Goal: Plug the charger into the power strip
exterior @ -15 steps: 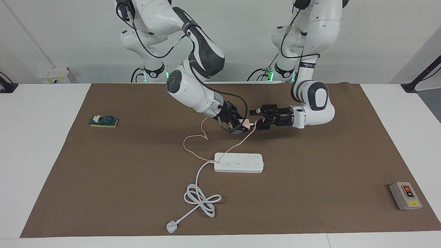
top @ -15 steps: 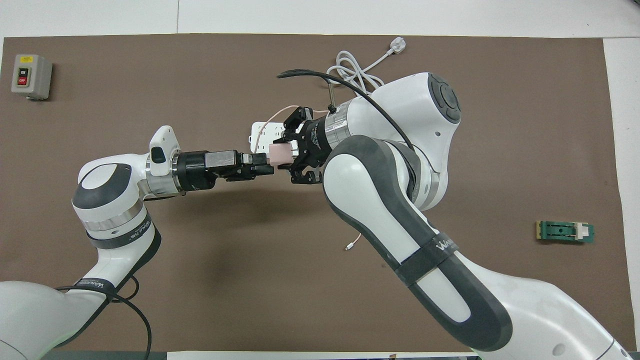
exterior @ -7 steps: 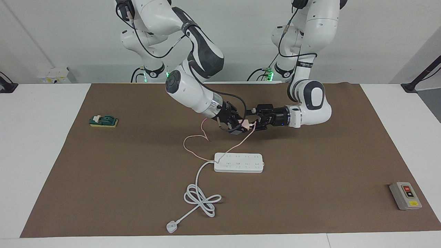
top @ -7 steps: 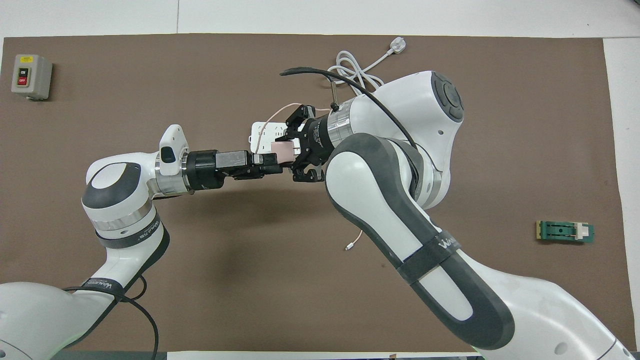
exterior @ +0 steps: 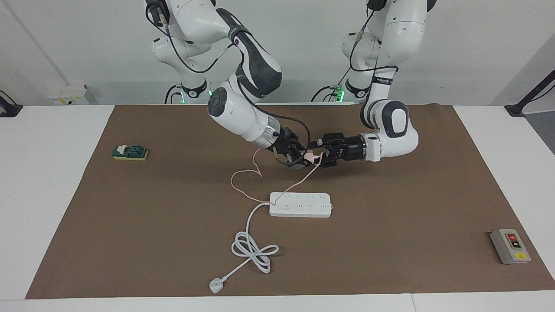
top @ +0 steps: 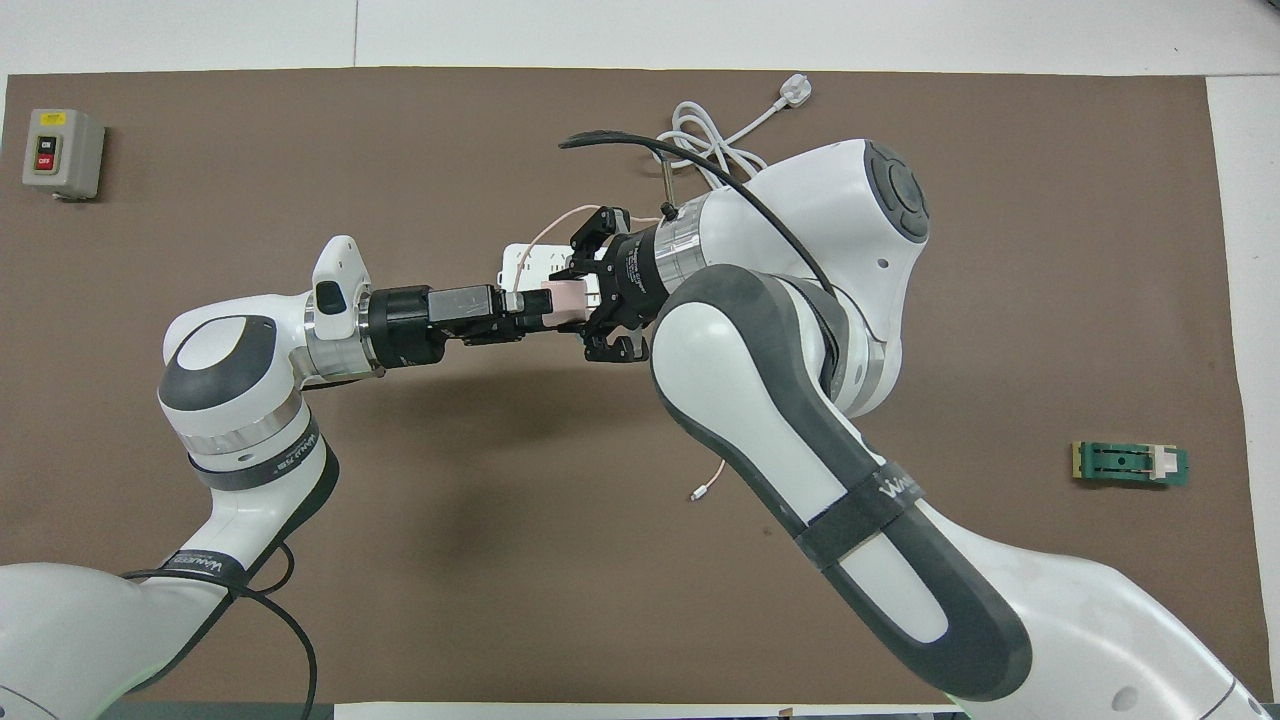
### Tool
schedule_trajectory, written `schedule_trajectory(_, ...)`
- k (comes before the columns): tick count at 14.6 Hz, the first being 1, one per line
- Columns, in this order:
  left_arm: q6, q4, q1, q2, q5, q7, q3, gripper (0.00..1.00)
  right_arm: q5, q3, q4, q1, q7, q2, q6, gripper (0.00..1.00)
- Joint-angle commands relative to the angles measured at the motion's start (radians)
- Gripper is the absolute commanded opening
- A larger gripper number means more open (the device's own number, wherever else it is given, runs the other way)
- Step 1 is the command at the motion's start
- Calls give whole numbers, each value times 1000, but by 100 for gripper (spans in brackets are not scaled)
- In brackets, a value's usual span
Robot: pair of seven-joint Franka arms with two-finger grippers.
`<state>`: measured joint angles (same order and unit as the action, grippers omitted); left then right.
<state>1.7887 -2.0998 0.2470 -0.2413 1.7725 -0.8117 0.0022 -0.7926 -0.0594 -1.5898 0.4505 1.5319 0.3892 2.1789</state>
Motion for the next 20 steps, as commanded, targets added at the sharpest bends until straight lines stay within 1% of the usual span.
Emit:
schedule_trajectory(1,17,17,23,-22,24,-9,10,95,-23,-8,22,-12,14,13,-2,0)
schedule_trajectory(2,15,17,29,-23,24,-9,10,90,-23,-8,22,-12,14,13,-2,0)
schedule_trajectory(3,14,17,28,-23,24,-9,10,81,-23,-8,22,-12,14,13,-4,0)
schedule_trajectory(4,14,17,28,-23,24,-9,10,64,-23,-8,22,-12,14,13,-4,0)
schedule_trajectory(5,14,17,28,-24,24,-9,10,43,-23,-8,22,-12,16,11,-5,0)
schedule_trajectory(7,11,17,28,-23,24,-14,10,20,-25,-8,24,-13,16,13,-5,0)
schedule_trajectory(8,6,17,23,-23,22,-15,10,3,-25,-8,22,-12,14,13,-5,0)
schedule_trajectory(9,2,17,20,-23,22,-15,10,0,-25,-8,22,-12,14,13,-5,0)
schedule_trajectory(14,-9,17,14,-23,19,-15,12,0,-25,-8,22,-12,20,13,-4,0)
schedule_trajectory(15,-9,15,12,-23,18,-15,13,0,-24,-7,22,-15,39,13,-2,76)
schedule_trajectory(16,-11,18,12,-23,10,-15,13,0,-23,-7,22,-21,43,13,-1,100)
schedule_trajectory(20,-8,21,-12,-23,1,-20,18,0,-22,-4,24,-33,43,8,-2,100)
